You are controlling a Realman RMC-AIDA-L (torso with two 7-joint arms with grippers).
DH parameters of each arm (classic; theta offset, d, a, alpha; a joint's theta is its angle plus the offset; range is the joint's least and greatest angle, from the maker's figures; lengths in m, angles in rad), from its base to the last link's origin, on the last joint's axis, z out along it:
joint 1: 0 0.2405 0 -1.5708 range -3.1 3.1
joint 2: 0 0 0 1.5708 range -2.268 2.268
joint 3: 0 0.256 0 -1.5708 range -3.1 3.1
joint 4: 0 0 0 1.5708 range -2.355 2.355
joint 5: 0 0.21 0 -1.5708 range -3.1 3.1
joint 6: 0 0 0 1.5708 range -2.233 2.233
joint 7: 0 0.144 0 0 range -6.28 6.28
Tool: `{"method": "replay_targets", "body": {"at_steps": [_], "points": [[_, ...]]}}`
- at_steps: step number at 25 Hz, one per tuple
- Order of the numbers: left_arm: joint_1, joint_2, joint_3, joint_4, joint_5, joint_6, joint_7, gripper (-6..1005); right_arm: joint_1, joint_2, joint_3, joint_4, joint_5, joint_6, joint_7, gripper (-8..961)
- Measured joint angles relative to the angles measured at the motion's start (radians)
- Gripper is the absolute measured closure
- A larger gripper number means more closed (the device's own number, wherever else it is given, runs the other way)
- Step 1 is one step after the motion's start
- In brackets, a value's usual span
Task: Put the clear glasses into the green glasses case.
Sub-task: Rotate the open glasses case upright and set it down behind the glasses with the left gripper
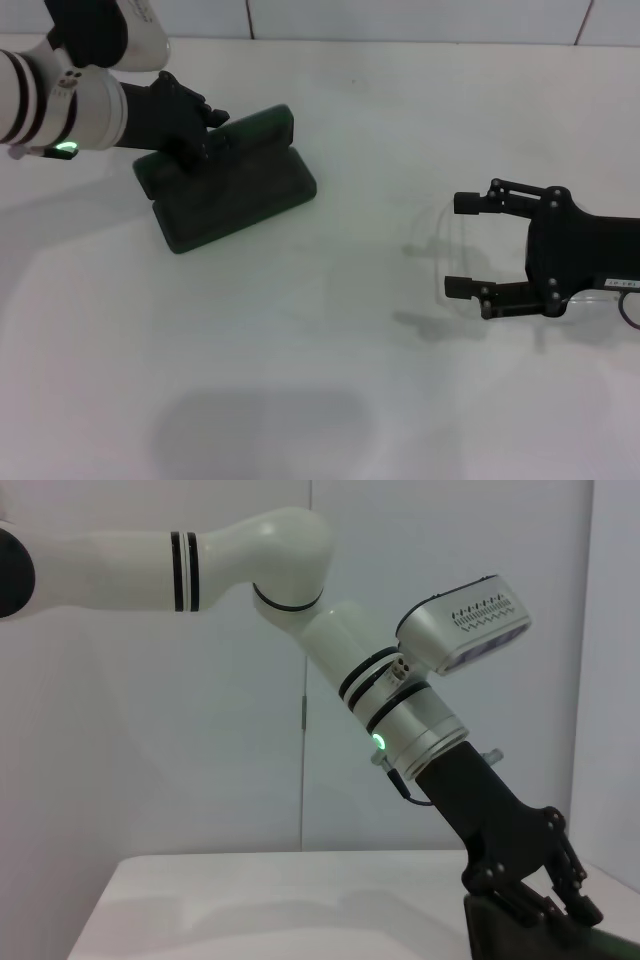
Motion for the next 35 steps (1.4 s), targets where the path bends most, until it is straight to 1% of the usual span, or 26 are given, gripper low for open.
{"method": "replay_targets", "body": {"at_steps": [2,8,19,24,27,32,35], "points": [[0.003,0.000,0.001,0.003,0.002,0.001,-0.006,774,0.000,0.000,-0.002,0.000,0.000,0.000,0.000,85],[0.004,0.000,0.002,-0.002,0.008,-0.004,-0.008,552,0.000,0.000,-0.004,0.000,-0.001,0.000,0.000,85],[-0.006,-0.001,0.015,-0.036,0.064,-0.040,-0.019,468,0.000,0.000,-0.006,0.001,-0.002,0.001,0.000,85],[-0.010,-0.002,0.026,-0.041,0.072,-0.051,-0.020,494,-0.001,0.000,-0.006,0.002,-0.002,0.001,0.000,85],[-0.012,-0.002,0.027,-0.041,0.073,-0.063,-0.021,700,-0.001,0.000,-0.006,0.002,-0.002,0.003,0.000,85],[-0.012,-0.003,0.039,-0.042,0.060,-0.086,-0.023,809,-0.003,0.000,-0.006,0.002,-0.002,0.004,0.000,85],[-0.010,-0.003,0.077,-0.034,0.034,-0.086,-0.019,809,-0.015,-0.001,-0.002,-0.001,-0.002,-0.001,0.000,85]]}}
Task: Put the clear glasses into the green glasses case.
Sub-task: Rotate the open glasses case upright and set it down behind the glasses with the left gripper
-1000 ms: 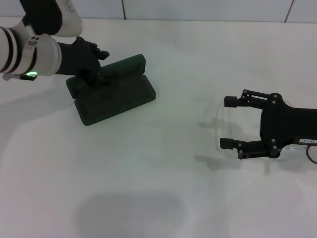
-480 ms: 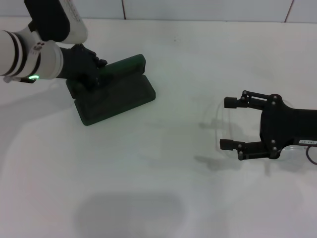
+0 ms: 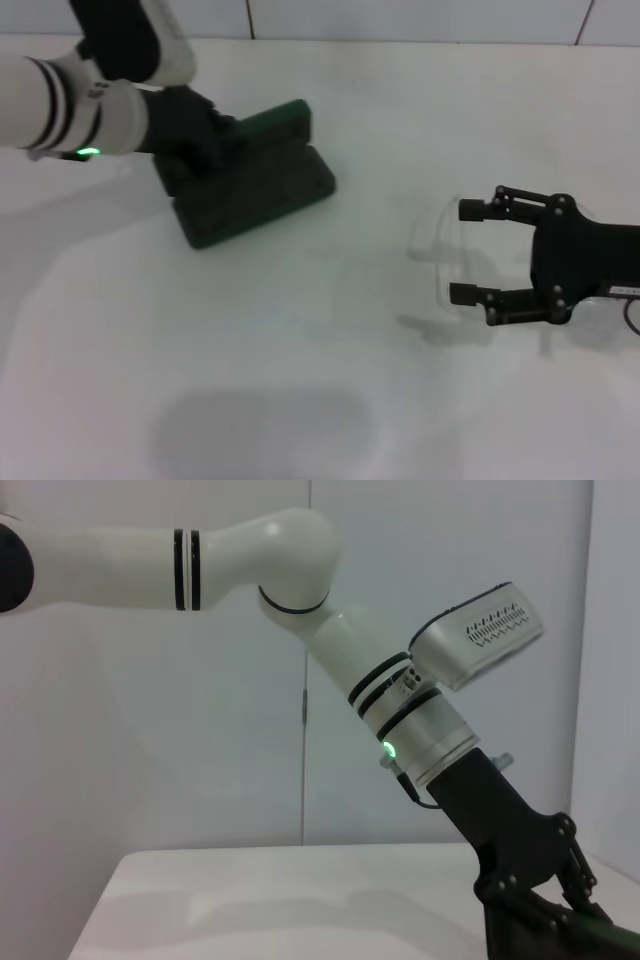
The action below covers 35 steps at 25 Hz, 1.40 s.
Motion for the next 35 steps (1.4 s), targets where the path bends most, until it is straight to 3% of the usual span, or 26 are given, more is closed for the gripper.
{"method": "replay_targets", "body": {"at_steps": [9,15,22,35], "points": [[0.014,0.000,0.229,0.069,-0.081,-0.001,0.002,809,-0.049,-0.010,0.003,-0.007,0.000,-0.060,-0.040,85],[0.004,-0.004,0.310,0.077,-0.085,-0.013,-0.010,809,-0.066,-0.003,-0.002,0.001,-0.006,-0.072,-0.079,85],[-0.006,-0.006,0.445,0.072,-0.087,-0.133,-0.056,808,-0.075,-0.001,-0.002,0.002,-0.011,-0.077,-0.085,85],[-0.005,-0.005,0.507,0.094,-0.088,-0.136,-0.071,808,-0.073,0.000,-0.003,0.002,-0.012,-0.084,-0.087,85]]}}
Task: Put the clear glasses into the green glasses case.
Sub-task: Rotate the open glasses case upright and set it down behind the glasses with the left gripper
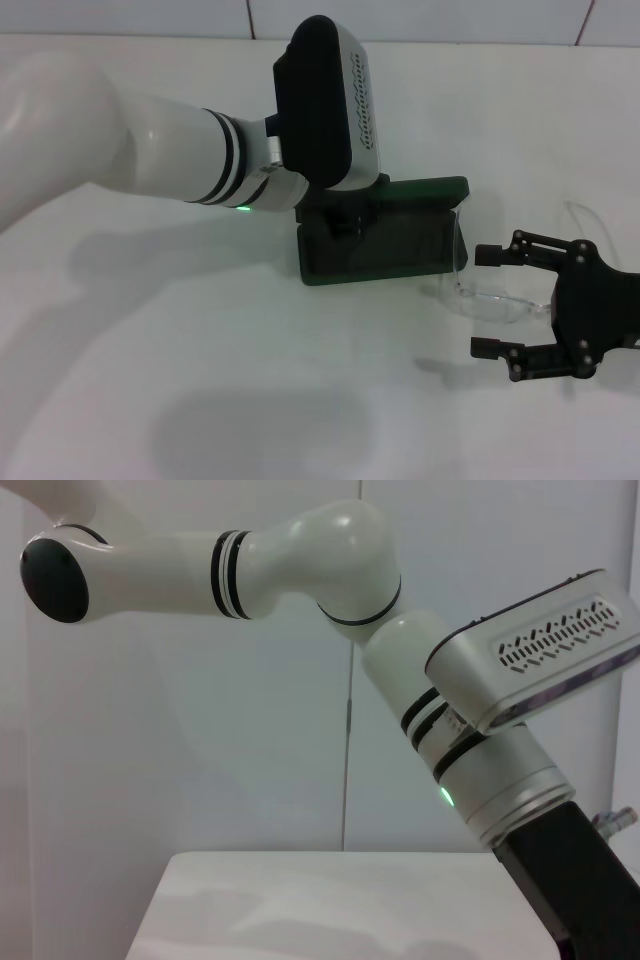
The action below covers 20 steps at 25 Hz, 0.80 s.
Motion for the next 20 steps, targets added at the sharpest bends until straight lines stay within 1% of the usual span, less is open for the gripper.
{"method": "replay_targets", "body": {"at_steps": [9,14,19,20], "points": [[-0.009,0.002,-0.003,0.018,0.005,0.006,-0.012,808,-0.002,-0.001,0.000,0.000,0.000,0.000,0.000,85],[-0.013,0.002,-0.006,0.023,0.009,0.004,-0.013,742,-0.001,-0.001,0.000,0.000,0.000,0.000,0.000,85],[-0.013,0.002,-0.020,0.025,0.006,0.002,-0.025,624,-0.001,-0.003,0.000,0.000,0.000,0.001,0.000,85],[-0.012,0.002,-0.026,0.029,0.002,0.003,-0.028,578,-0.001,-0.003,0.000,0.000,0.000,0.001,0.000,86]]}}
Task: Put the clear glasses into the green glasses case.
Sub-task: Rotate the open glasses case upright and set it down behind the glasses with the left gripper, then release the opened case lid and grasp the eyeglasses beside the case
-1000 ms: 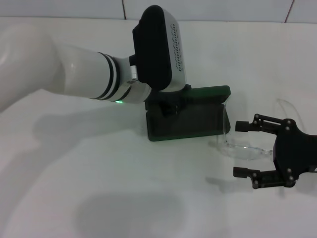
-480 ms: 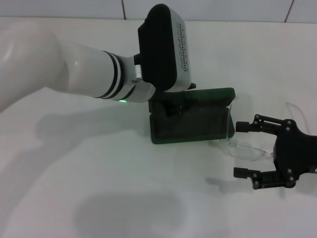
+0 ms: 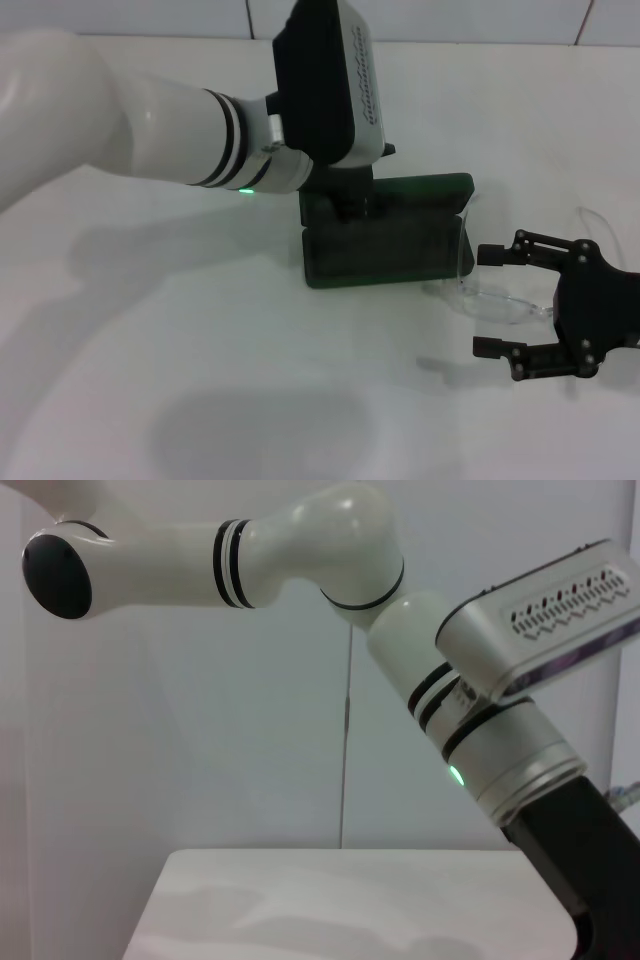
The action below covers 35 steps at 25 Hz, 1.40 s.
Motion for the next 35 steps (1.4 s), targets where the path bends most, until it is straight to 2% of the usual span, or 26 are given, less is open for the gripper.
{"method": "replay_targets", "body": {"at_steps": [2,6,12,16,19,23,27,29,30,33,35], "points": [[0.012,0.000,-0.005,0.016,-0.019,0.001,-0.005,485,0.001,-0.001,0.000,0.000,0.000,0.001,0.000,86],[0.047,0.004,-0.024,0.049,-0.106,0.017,0.006,489,0.000,-0.003,0.006,0.000,0.000,0.005,0.002,87],[0.093,0.005,-0.097,0.068,-0.270,0.115,0.070,490,0.007,-0.004,0.008,-0.002,0.002,0.006,0.007,91],[0.165,0.005,-0.176,0.065,-0.483,0.218,0.160,490,0.013,-0.012,0.012,-0.052,0.002,0.017,0.096,94],[0.259,0.003,-0.213,0.038,-0.680,0.237,0.302,490,0.047,-0.041,0.013,-0.175,-0.044,0.039,0.334,96],[0.356,0.000,-0.218,-0.083,-0.924,0.224,0.535,489,0.128,-0.076,0.013,-0.367,-0.233,0.048,0.697,99],[0.374,0.004,-0.259,-0.281,-1.184,0.289,0.711,489,0.225,-0.083,0.004,-0.484,-0.484,0.024,0.916,110],[0.359,0.004,-0.285,-0.390,-1.270,0.343,0.786,489,0.273,-0.077,0.000,-0.511,-0.575,-0.009,0.975,116],[0.350,0.004,-0.295,-0.438,-1.305,0.369,0.815,489,0.304,-0.067,-0.001,-0.527,-0.639,-0.036,1.008,119],[0.336,0.004,-0.318,-0.538,-1.356,0.413,0.866,489,0.350,-0.042,-0.027,-0.556,-0.750,-0.061,1.056,129],[0.333,0.004,-0.336,-0.582,-1.367,0.424,0.875,489,0.365,-0.026,-0.081,-0.576,-0.809,-0.062,1.083,140]]}}
